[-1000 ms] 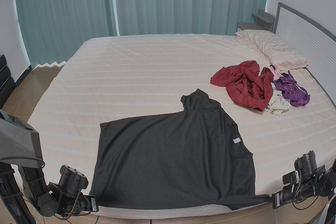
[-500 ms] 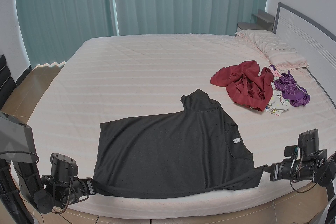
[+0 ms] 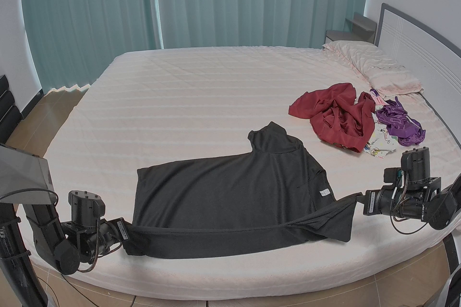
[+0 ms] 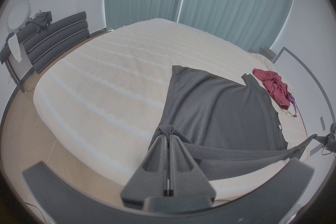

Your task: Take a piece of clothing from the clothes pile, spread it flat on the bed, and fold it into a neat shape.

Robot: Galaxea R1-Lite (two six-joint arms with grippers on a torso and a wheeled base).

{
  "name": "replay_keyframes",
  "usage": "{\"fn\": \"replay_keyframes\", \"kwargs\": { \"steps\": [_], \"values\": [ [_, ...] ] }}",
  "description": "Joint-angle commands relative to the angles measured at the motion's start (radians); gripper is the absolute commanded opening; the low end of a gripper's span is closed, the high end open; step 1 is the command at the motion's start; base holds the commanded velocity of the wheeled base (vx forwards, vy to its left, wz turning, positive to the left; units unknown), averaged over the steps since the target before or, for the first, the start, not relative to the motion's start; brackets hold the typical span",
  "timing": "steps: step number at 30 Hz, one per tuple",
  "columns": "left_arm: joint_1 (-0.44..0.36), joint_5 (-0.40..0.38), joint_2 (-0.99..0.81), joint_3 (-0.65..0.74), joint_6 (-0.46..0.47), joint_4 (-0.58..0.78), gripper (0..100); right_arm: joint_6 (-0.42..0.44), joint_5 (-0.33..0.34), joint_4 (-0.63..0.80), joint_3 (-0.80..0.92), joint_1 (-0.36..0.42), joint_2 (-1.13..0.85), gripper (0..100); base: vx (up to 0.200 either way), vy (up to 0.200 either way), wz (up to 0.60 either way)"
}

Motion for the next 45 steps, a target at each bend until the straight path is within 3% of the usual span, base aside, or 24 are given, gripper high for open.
{"fn": "replay_keyframes", "kwargs": {
  "steps": [1, 16, 28, 33, 45],
  "values": [
    [0.008, 0.001, 0.049, -0.063, -0.002, -0.001, 0, 0.0, -0.004, 0.021, -0.07, 0.002, 0.051, 0, 0.0, 0.0, 0.0],
    [0.012, 0.003, 0.166, -0.23, 0.009, 0.013, 0, 0.001, -0.018, 0.109, -0.198, -0.009, 0.131, 0, 0.0, 0.0, 0.0],
    [0.015, 0.046, 0.219, -0.399, 0.004, 0.183, 0, 0.008, -0.044, 0.107, -0.337, -0.02, 0.282, 0, 0.0, 0.0, 0.0],
    [0.017, 0.05, 0.244, -0.431, 0.002, 0.222, 0, 0.086, -0.044, 0.106, -0.399, -0.008, 0.338, 0, 0.0, 0.0, 0.0],
    [0.035, 0.05, 0.324, -0.512, 0.002, 0.229, 0, 0.103, -0.044, 0.1, -0.5, 0.0, 0.456, 0, 0.0, 0.0, 0.0]
  ]
}}
